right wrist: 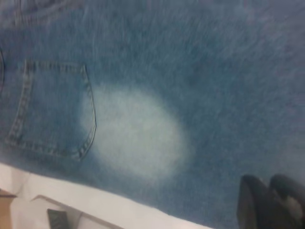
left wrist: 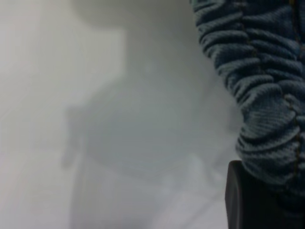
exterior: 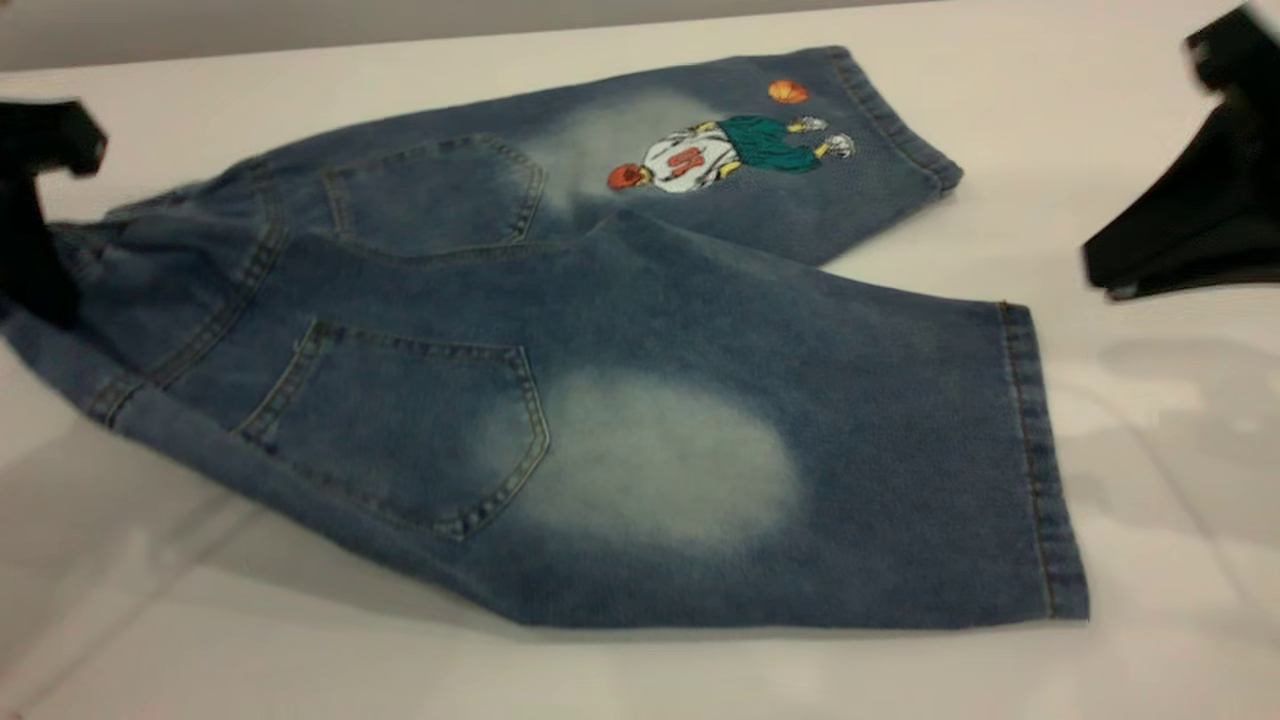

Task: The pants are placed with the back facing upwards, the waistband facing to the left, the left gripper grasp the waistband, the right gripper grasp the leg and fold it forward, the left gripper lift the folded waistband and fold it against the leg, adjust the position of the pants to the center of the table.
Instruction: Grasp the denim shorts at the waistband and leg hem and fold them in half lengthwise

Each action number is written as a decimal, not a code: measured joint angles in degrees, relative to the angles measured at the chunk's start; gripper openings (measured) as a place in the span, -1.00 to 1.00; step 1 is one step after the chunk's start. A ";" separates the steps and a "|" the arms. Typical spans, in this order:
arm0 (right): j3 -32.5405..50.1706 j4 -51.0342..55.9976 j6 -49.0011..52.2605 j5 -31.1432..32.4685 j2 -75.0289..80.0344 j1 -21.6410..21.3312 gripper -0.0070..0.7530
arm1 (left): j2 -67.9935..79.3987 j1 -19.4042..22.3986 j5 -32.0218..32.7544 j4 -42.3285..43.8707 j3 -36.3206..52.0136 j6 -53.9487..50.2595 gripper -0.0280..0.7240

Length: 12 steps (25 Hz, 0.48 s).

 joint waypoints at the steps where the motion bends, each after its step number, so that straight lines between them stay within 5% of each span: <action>1: 0.00 -0.55 0.83 0.00 -0.60 0.06 -0.95 | -0.54 0.00 -1.68 0.00 1.41 -0.05 -0.50; 8: 2.11 -0.21 -2.16 -3.52 5.25 3.12 -0.91 | -0.65 0.00 -5.11 0.00 3.39 -0.05 -0.50; 12: 2.11 0.22 -3.51 -6.46 10.29 6.81 -0.69 | -0.65 0.00 -5.53 0.00 3.39 -0.05 -0.50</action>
